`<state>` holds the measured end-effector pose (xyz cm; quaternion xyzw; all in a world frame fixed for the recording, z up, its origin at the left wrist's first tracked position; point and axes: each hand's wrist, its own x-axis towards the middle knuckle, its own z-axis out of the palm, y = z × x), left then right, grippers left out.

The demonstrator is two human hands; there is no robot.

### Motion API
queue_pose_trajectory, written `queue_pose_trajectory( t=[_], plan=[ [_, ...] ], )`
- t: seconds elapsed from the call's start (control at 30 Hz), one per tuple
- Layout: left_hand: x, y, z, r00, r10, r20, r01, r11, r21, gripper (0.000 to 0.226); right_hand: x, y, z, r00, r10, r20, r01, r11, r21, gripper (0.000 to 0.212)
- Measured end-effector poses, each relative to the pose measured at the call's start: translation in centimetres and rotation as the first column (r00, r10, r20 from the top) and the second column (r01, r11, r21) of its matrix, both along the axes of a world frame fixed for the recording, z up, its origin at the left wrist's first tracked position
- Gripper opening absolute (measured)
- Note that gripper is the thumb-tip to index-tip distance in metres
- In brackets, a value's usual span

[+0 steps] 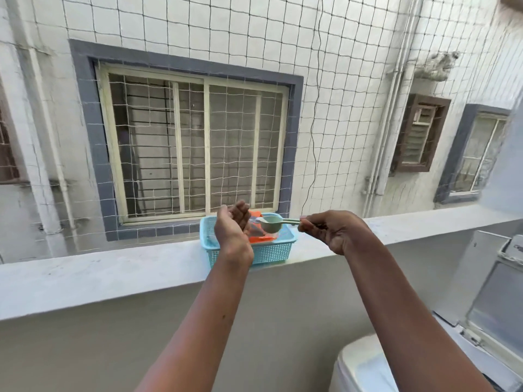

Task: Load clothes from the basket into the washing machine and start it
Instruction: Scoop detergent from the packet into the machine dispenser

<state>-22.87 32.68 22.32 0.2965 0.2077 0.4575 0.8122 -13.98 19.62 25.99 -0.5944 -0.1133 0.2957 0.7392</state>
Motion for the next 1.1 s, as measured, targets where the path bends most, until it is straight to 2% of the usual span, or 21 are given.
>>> queue_pose_trajectory(
  t=[0.27,0.47,0.67,0.73,0.83,0.93,1.03,1.1],
  plan=[
    [6.2,-6.8,-1.8,0.955,-0.296,0.036,0.297,0.955,-0.024,0.045,3.6,-7.6,0.1,0.994,-0.105,-0.004,0.105,0.994,-0.002,0.025],
    [11.4,-13.1,-6.3,0.896,-0.442,-0.043,0.438,0.895,-0.080,0.043,6.8,-14.1,-3.6,0.956,-0.293,0.002,0.293,0.955,-0.042,0.020],
    [15.6,-19.0,-10.9,0.849,-0.502,-0.167,0.486,0.864,-0.129,0.038,9.0,-19.6,-7.9,0.879,-0.476,-0.023,0.474,0.878,-0.072,0.018],
    [17.0,-21.0,-12.4,0.811,-0.543,-0.217,0.528,0.839,-0.131,0.037,9.9,-21.8,-9.6,0.840,-0.541,-0.033,0.536,0.838,-0.101,0.016],
    [19.0,-23.7,-14.8,0.768,-0.603,-0.214,0.585,0.797,-0.146,0.035,11.1,-25.0,-12.2,0.774,-0.630,-0.068,0.617,0.774,-0.145,0.002],
    [21.4,-26.8,-17.0,0.693,-0.667,-0.273,0.658,0.740,-0.139,0.035,12.0,-28.5,-14.9,0.684,-0.725,-0.078,0.702,0.684,-0.200,0.013],
    [23.4,-29.7,-18.7,0.611,-0.715,-0.338,0.712,0.684,-0.159,0.035,12.4,-31.8,-17.4,0.584,-0.807,-0.091,0.785,0.590,-0.189,0.018],
    [24.8,-31.6,-19.9,0.541,-0.751,-0.379,0.755,0.632,-0.175,0.028,12.5,-33.8,-19.1,0.498,-0.862,-0.093,0.840,0.506,-0.193,0.020]
  ],
)
